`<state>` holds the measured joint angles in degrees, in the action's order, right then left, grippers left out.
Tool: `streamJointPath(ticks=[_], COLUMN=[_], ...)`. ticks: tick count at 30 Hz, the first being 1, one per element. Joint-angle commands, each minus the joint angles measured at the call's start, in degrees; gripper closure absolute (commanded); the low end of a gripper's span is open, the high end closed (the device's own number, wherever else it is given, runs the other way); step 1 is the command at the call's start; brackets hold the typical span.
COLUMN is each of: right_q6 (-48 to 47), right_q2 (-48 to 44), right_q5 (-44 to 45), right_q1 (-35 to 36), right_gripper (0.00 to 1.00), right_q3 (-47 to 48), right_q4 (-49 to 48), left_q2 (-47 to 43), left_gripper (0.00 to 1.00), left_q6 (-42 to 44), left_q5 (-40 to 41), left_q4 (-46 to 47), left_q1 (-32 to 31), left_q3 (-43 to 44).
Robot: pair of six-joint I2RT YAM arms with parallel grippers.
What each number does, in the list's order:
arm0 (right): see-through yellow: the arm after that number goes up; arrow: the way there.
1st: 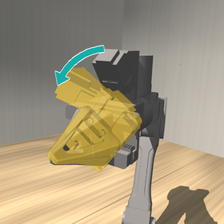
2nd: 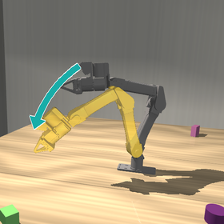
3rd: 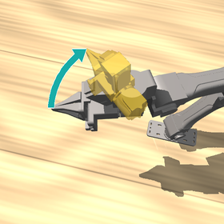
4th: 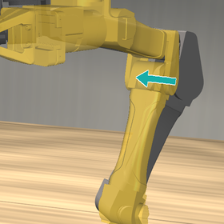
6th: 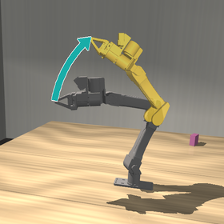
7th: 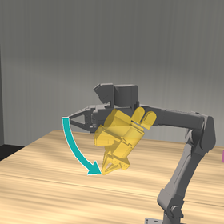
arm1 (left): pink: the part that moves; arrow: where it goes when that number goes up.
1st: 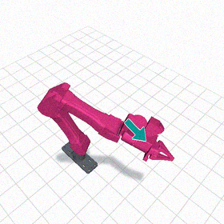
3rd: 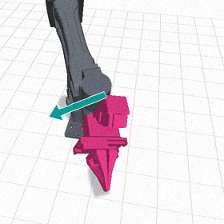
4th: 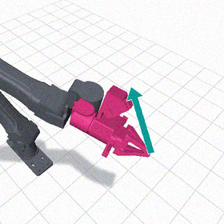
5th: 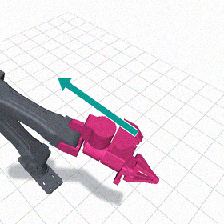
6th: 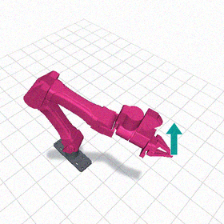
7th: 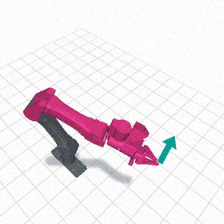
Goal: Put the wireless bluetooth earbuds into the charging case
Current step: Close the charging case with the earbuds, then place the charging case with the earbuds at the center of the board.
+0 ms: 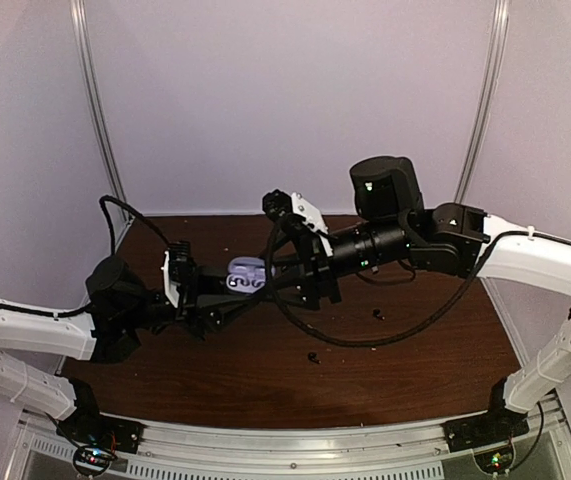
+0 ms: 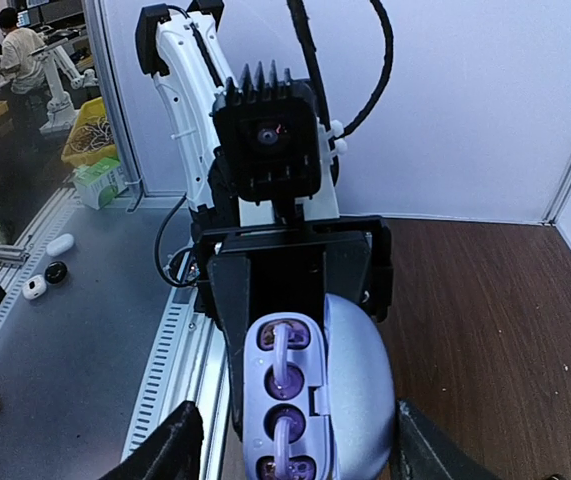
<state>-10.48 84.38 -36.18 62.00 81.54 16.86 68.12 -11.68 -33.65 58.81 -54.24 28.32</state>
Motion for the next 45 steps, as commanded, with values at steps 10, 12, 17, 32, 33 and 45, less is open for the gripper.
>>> streamJointPath(ticks=[10, 12, 17, 32, 33, 45], right_q6=[-1.4, -2.0, -3.9, -3.4, -2.8, 7.1], right_q2=[-1.9, -1.9, -2.5, -16.3, -16.8, -24.5], right_q5=[-7.8, -7.6, -4.1, 22.1, 22.0, 33.8], right_q1=[1.9, 2.4, 3.0, 0.8, 0.2, -2.3], right_gripper=[0.4, 0.41, 0.42, 0.01, 0.0, 0.0], right_q3=[-1.8, -1.8, -1.9, -15.7, -16.4, -29.4], right_q4=[0.1, 1.0, 3.5, -13.3, -13.8, -24.9], left_q2=[0.1, 0.2, 0.5, -1.8, -1.8, 8.0], left_gripper=[1.0, 1.0, 1.0, 0.98, 0.98, 1.0], left_q6=[-2.3, -3.1, -7.0, -17.6, -18.5, -23.4], left_q5=[5.8, 6.7, 8.3, 22.4, 22.6, 17.8], left_q4=[1.3, 1.8, 1.8, -11.1, -12.5, -23.0], left_q1=[-0.2, 0.2, 1.9, 7.9, 9.4, 26.8], left_q3=[0.9, 0.8, 1.0, -0.3, -0.5, 1.5])
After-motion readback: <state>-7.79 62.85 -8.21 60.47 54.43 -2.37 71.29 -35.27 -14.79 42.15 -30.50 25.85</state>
